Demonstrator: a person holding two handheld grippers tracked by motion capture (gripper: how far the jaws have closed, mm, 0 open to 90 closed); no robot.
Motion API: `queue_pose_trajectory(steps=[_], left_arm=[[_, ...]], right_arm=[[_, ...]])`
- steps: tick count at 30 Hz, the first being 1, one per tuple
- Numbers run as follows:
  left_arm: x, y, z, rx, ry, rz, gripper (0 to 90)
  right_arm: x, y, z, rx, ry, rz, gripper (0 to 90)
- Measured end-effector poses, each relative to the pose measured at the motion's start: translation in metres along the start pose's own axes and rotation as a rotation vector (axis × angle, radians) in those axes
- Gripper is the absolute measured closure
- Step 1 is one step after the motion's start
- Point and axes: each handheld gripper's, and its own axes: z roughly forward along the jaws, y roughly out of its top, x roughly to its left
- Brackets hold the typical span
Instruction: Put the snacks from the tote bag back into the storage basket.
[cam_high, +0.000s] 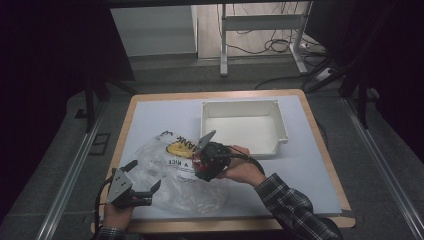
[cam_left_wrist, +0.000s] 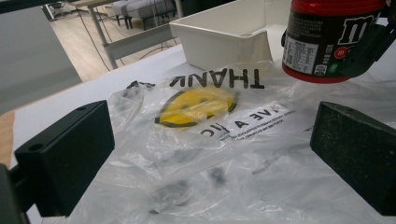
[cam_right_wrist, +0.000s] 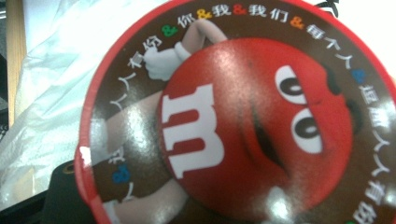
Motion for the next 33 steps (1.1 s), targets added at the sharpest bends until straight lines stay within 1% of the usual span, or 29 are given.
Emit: queue_pose_trajectory(steps=[16, 25, 26, 27, 33], left_arm=[[0.0, 0.0, 0.0, 0.003, 0.0, 0.004, 0.0], [0.0, 0.0, 0.0, 0.003, 0.0, 0.003, 0.0], [0.0, 0.0, 0.0, 0.003, 0.0, 0.003, 0.0], [0.0, 0.0, 0.0, 0.004, 0.0, 0.003, 0.0], [0.0, 0.0, 0.001, 0.004, 0.0, 0.004, 0.0]], right_arm=[[-0.007, -0.011, -0.012, -0.001, -0.01, 0.021, 25.7], [-0.015, -0.019, -0.019, 0.0, -0.02, 0.036, 25.7], [-0.015, -0.02, -0.02, -0.001, -0.015, 0.041, 25.7], [-0.018, -0.022, -0.022, 0.001, -0.023, 0.039, 25.7], [-0.022, -0.026, -0.025, 0.002, -0.029, 0.044, 25.7]])
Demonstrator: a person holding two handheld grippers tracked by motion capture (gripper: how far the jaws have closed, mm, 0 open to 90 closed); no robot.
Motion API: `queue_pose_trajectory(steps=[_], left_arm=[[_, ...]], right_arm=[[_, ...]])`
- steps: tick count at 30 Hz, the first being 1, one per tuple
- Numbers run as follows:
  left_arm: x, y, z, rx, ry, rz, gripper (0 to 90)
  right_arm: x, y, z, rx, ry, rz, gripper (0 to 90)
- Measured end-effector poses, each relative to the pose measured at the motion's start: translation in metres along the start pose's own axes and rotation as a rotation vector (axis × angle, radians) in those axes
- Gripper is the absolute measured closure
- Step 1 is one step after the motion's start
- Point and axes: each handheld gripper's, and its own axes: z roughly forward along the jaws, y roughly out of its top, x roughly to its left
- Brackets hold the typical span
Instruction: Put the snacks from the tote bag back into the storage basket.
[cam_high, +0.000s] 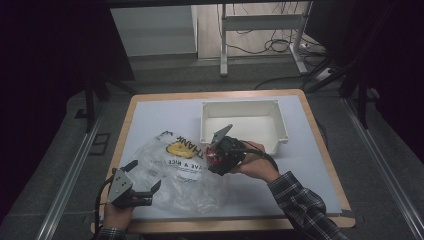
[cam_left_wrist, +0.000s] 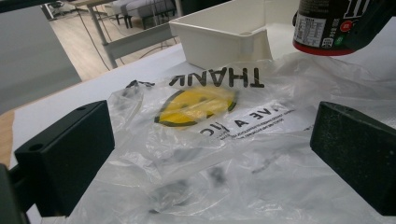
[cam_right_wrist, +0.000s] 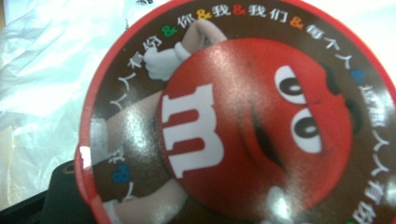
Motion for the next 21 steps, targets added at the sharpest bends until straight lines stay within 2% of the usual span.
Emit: queue_pose_trajectory(steps=[21], left_arm=[[0.0, 0.0, 0.0, -0.003, 0.004, -0.002, 0.0]], right_arm=[[-0.027, -0.01, -0.01, -0.011, -0.021, 0.024, 25.7]])
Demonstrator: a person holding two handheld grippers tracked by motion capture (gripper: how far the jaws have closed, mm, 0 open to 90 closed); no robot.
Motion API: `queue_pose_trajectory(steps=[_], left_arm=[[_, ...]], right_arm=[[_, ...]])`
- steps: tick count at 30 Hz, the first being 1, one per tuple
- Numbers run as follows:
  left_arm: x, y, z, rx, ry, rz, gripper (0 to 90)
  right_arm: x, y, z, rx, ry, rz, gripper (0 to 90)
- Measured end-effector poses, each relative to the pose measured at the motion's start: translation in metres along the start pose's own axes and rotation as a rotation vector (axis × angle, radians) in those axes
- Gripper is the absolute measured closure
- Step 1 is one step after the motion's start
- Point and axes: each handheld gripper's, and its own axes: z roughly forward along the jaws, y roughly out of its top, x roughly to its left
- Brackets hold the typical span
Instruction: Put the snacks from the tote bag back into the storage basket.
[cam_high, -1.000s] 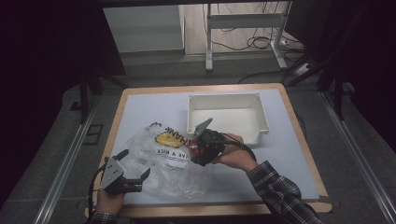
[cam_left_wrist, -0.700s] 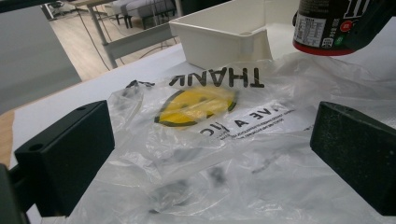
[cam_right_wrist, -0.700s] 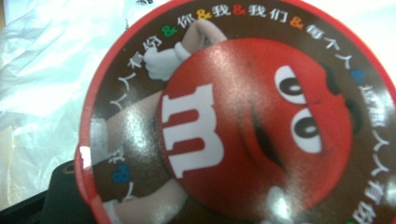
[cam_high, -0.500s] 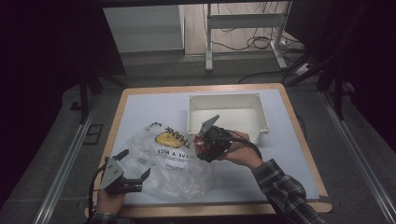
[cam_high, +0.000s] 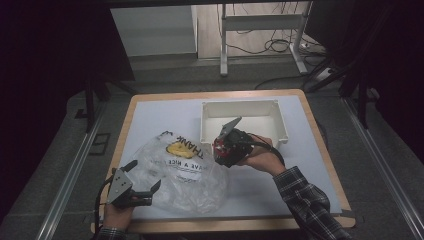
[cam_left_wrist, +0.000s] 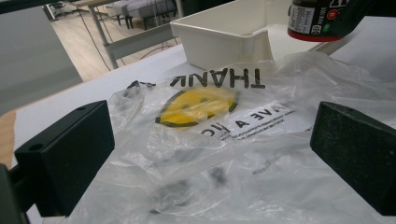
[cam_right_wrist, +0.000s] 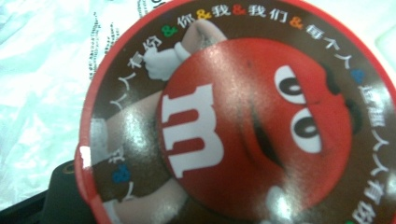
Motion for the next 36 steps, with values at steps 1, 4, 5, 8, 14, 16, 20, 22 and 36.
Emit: queue_pose_trajectory(steps=[1, 4, 5, 8, 14, 16, 20, 22, 36], left_arm=[[0.0, 0.0, 0.0, 0.0, 0.0, 0.0, 0.0], [0.0, 0.0, 0.0, 0.0, 0.0, 0.0, 0.0], [0.0, 0.0, 0.0, 0.0, 0.0, 0.0, 0.0], [0.0, 0.0, 0.0, 0.0, 0.0, 0.0, 0.0], [0.0, 0.0, 0.0, 0.002, 0.001, 0.001, 0.0], [0.0, 0.0, 0.0, 0.002, 0.001, 0.001, 0.0], [0.0, 0.0, 0.0, 0.003, 0.002, 0.001, 0.0], [0.0, 0.0, 0.0, 0.003, 0.002, 0.001, 0.0], [0.001, 0.0, -0.001, -0.004, -0.008, -0.002, 1.6]], right_arm=[[-0.002, 0.0, 0.0, -0.002, -0.003, -0.001, 25.7], [-0.005, -0.001, 0.0, -0.003, -0.005, -0.006, 25.7], [-0.006, 0.0, 0.0, -0.002, -0.005, -0.004, 25.7], [-0.009, 0.0, 0.001, 0.004, -0.007, -0.008, 25.7], [-0.017, 0.0, 0.003, 0.009, -0.01, 0.0, 25.7], [-0.021, 0.0, 0.005, 0.005, -0.01, 0.009, 25.7], [-0.026, 0.0, 0.007, 0.001, -0.009, 0.011, 25.7], [-0.027, 0.001, 0.008, 0.001, -0.009, 0.012, 25.7], [-0.04, 0.006, 0.016, -0.002, -0.019, 0.002, 25.7]])
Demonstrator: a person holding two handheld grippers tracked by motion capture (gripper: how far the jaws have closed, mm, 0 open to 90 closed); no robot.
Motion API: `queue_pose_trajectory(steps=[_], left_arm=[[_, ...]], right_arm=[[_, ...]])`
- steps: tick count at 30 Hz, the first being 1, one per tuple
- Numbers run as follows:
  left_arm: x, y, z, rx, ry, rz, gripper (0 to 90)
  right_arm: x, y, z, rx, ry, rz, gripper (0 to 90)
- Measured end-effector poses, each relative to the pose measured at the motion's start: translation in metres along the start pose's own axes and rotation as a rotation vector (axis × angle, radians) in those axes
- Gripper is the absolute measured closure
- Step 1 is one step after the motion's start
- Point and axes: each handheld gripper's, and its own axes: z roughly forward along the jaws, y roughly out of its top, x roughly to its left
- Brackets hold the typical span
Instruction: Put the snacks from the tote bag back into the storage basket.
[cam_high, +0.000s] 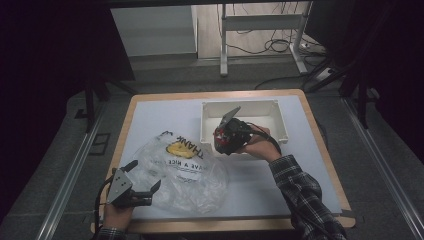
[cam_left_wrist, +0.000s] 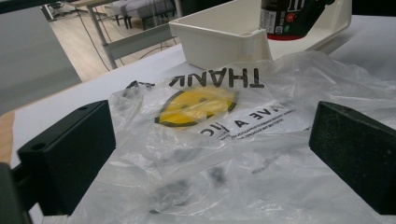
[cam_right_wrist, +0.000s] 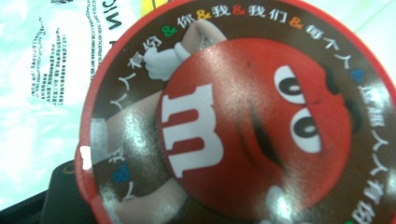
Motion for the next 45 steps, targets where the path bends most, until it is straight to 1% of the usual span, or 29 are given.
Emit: queue_pose_trajectory(steps=[5, 9, 13, 14, 15, 18, 22, 30, 33, 38, 40, 45], left_arm=[[0.003, 0.001, -0.002, -0.013, -0.013, -0.023, 2.9], [0.003, 0.001, -0.002, -0.017, -0.01, -0.019, 2.9], [0.004, 0.001, -0.002, -0.017, -0.018, -0.024, 2.9], [0.004, 0.001, -0.002, -0.018, -0.016, -0.023, 2.9], [0.003, 0.001, -0.002, -0.018, -0.012, -0.02, 2.8], [0.003, 0.001, -0.002, -0.018, -0.01, -0.018, 2.6], [0.003, 0.002, -0.003, -0.02, -0.009, -0.019, 2.6], [0.003, 0.002, -0.003, -0.023, -0.004, -0.017, 2.6], [0.003, 0.002, -0.002, -0.016, -0.006, -0.016, 1.8], [0.002, 0.002, -0.002, -0.012, 0.003, 0.001, 0.9], [0.001, 0.002, -0.002, -0.01, 0.003, 0.003, 0.8], [0.001, 0.002, -0.002, -0.012, 0.008, 0.006, 0.8]], right_arm=[[-0.003, 0.0, 0.005, 0.006, 0.0, 0.007, 25.6], [-0.006, 0.001, 0.008, 0.01, -0.001, 0.011, 25.7], [-0.009, 0.002, 0.01, 0.006, -0.005, 0.007, 25.7], [-0.01, 0.002, 0.011, 0.003, -0.003, 0.002, 25.7], [-0.011, 0.003, 0.011, 0.009, -0.003, 0.009, 25.7], [-0.013, 0.004, 0.013, 0.007, -0.004, 0.008, 25.7], [-0.017, 0.005, 0.016, 0.009, -0.006, -0.002, 25.7], [-0.025, 0.006, 0.024, 0.022, 0.0, 0.005, 25.7], [-0.027, 0.008, 0.027, 0.021, 0.002, 0.008, 25.7], [-0.03, 0.012, 0.031, 0.02, 0.007, 0.004, 25.6], [-0.032, 0.014, 0.033, 0.019, 0.01, -0.002, 25.7], [-0.035, 0.016, 0.038, 0.022, 0.015, 0.003, 25.6]])
